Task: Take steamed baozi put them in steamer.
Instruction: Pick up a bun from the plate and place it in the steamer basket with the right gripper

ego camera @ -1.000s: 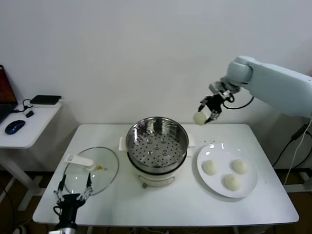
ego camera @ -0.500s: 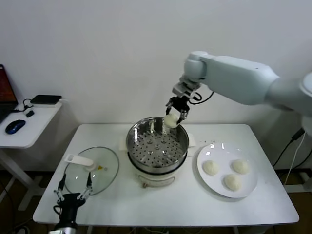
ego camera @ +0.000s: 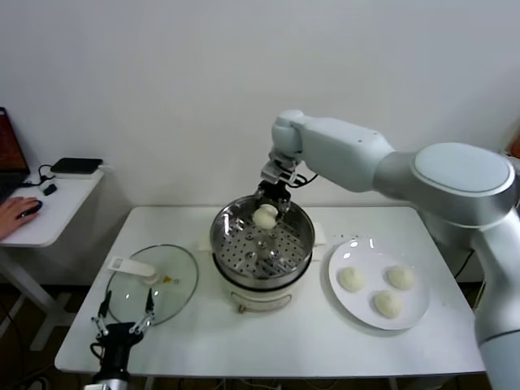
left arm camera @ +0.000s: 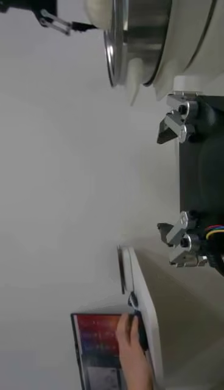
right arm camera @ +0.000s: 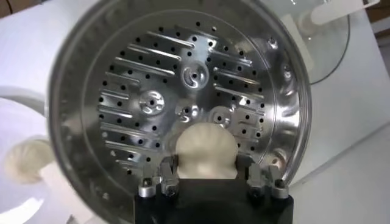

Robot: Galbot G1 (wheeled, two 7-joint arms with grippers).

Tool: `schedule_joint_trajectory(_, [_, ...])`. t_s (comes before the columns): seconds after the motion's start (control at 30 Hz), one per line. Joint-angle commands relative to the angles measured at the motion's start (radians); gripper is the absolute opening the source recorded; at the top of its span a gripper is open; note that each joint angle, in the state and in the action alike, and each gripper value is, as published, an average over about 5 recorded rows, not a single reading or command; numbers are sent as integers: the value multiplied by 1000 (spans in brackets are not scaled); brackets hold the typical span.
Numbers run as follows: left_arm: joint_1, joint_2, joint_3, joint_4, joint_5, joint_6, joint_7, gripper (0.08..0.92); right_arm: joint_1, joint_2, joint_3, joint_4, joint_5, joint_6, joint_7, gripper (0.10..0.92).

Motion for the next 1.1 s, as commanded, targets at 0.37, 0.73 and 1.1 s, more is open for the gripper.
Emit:
schedule_joint_trajectory(0.37, [-2,8,2,6,2,-3,-1,823,-94,79,109,-184,-104,56,19,653])
schedule_joint_trajectory(0.73, [-2,5,3,7,2,-6,-1,823,-86,73,85,-182,-102,57,-5,677])
schedule_joint_trajectory(1.1, [-2,1,0,5,14,-10,-3,823,-69,37,73,-139,-56,45,21,814])
